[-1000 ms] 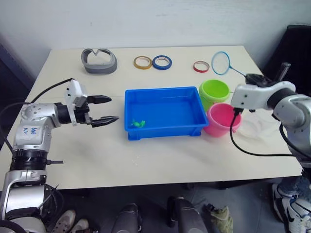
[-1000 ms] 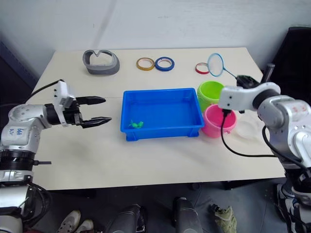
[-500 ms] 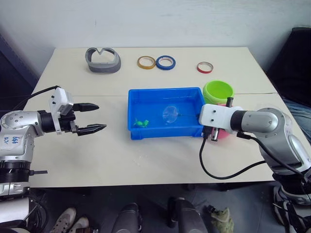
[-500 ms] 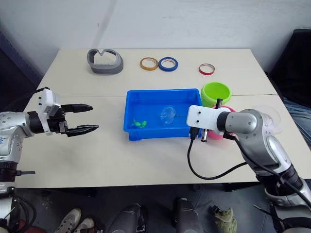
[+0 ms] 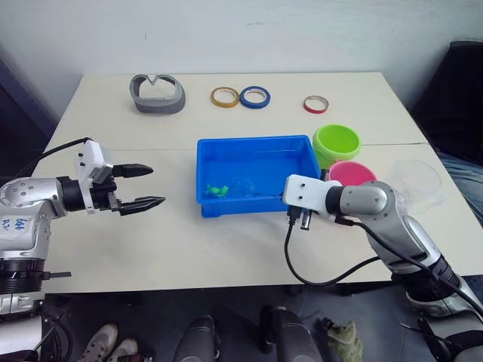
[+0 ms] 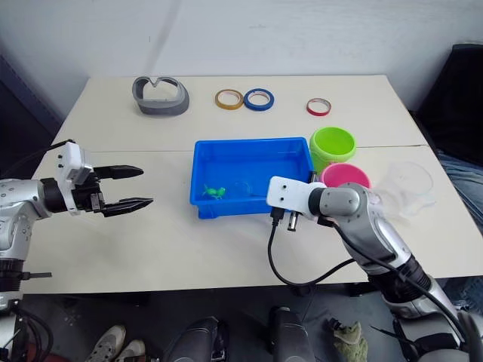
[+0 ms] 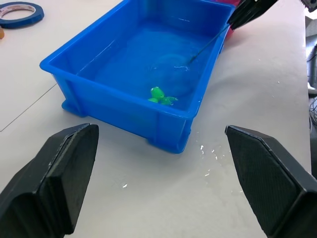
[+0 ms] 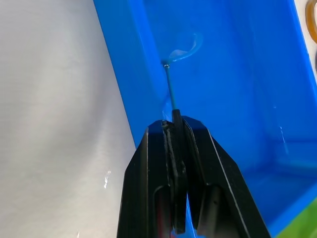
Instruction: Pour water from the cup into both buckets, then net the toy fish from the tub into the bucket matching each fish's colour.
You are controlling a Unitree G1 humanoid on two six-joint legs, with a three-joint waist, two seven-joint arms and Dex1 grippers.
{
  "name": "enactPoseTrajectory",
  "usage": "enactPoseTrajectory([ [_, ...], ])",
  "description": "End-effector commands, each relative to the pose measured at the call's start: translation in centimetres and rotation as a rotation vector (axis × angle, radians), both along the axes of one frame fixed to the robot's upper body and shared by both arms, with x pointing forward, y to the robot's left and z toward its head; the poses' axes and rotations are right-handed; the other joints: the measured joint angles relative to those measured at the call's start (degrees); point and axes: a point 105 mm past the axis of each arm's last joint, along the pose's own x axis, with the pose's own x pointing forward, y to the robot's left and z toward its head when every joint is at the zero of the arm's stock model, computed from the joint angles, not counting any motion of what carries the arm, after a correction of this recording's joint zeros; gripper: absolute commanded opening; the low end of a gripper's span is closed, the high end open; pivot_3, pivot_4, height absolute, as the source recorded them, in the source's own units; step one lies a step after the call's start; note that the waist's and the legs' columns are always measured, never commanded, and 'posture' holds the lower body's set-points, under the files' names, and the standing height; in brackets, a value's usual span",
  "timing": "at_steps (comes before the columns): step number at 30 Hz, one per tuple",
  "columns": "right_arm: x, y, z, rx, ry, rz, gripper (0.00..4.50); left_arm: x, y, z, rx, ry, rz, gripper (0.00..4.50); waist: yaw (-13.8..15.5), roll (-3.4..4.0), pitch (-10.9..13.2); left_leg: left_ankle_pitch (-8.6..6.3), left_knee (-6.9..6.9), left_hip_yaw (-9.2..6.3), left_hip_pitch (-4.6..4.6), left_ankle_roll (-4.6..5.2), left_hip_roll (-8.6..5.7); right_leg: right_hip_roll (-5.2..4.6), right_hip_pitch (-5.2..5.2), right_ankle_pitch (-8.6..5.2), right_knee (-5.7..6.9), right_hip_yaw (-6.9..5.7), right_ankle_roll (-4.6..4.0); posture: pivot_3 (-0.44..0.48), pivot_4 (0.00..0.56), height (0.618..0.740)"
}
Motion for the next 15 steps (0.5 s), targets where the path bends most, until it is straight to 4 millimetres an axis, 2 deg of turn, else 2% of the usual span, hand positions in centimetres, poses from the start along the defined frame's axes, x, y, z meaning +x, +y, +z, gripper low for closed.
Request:
enactPoseTrajectory([
  [1, 0.3, 1.1, 0.3, 0.036, -0.016, 0.004, 0.0, -0.5, 0.2, 1.8, 0.004, -0.065, 0.001, 4.47, 0.0, 0.0, 0.0, 0.0, 0.0, 0.0, 0.0, 0.0, 0.0, 0.0, 0.0, 0.0, 0.0, 0.0, 0.0, 0.0, 0.15, 0.713],
  [9, 0.1, 2.6, 1.1, 0.158, 0.034, 0.001, 0.0, -0.6, 0.1, 2.1, 0.001, -0.07, 0.003, 4.47, -0.2, -0.01, 0.0, -0.01, 0.0, 0.0, 0.0, -0.01, 0.02, 0.02, 0.0, 0.0, 0.0, 0.0, -0.01, 0.0, 0.15, 0.713],
  [15, -0.4, 3.0, 2.8, 0.247, 0.069, 0.005, 0.0, -0.4, -0.1, 2.2, -0.009, -0.075, 0.002, 4.47, -0.1, -0.01, 0.0, 0.0, 0.0, -0.01, 0.0, -0.01, 0.02, 0.01, 0.0, 0.0, 0.01, 0.0, -0.01, 0.0, 0.15, 0.713],
])
